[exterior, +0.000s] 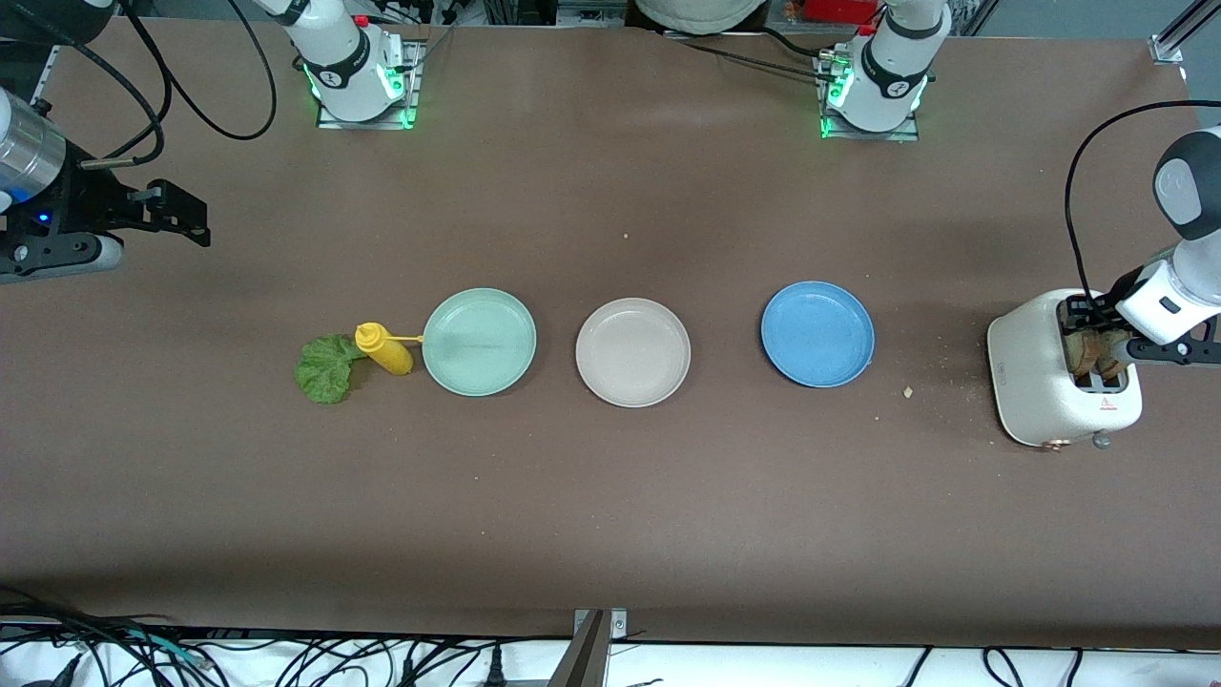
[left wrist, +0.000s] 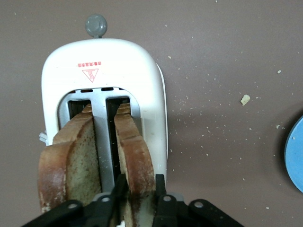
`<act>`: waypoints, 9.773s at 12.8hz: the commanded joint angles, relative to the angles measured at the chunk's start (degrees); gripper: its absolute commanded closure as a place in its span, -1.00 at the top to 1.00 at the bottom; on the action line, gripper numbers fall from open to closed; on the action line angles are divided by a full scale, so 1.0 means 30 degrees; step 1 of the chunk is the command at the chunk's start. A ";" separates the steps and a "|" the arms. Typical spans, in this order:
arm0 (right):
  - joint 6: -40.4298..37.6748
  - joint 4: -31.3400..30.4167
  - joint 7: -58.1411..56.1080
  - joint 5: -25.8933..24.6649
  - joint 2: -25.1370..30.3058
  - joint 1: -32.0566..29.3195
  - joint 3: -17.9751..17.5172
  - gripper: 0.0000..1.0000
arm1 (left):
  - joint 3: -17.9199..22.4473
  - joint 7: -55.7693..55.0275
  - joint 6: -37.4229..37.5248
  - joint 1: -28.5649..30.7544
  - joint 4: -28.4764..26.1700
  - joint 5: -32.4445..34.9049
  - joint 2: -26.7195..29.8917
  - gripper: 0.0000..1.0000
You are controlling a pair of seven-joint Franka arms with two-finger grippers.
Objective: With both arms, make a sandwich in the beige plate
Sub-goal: 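Lift the bread slice up out of the toaster with the left gripper, then carry the bread slice past the blue plate to the beige plate, then lower the bread onto the beige plate and open the left gripper, then raise the left gripper away while the right gripper reaches the mustard, then grasp the yellow mustard bottle with the right gripper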
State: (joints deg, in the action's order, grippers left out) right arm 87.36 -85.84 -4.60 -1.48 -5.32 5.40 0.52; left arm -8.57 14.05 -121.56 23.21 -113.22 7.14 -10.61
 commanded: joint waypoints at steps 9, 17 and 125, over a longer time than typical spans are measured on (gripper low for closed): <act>-0.0057 0.0342 0.0185 -0.0005 -0.0073 -0.0072 -0.0087 1.00 | -0.1503 -0.0375 0.5818 0.0028 0.5065 0.2074 0.0958 -1.00; -0.0057 0.0342 0.0185 -0.0005 -0.0073 -0.0072 -0.0087 1.00 | -0.7129 -0.4935 0.8468 -0.0204 0.5896 -0.4359 0.0404 -1.00; 0.6388 -0.7188 -4.6221 2.0296 -1.1118 -0.3529 0.0089 -0.63 | -0.1070 -0.5240 1.2276 -0.5626 0.9001 -0.1471 0.2248 1.00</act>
State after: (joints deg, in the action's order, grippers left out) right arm 106.51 -106.87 -141.69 57.41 -38.57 -4.68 1.02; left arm -11.34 -2.95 -85.33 6.10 -87.21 1.34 -2.86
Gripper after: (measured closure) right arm 0.154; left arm 0.000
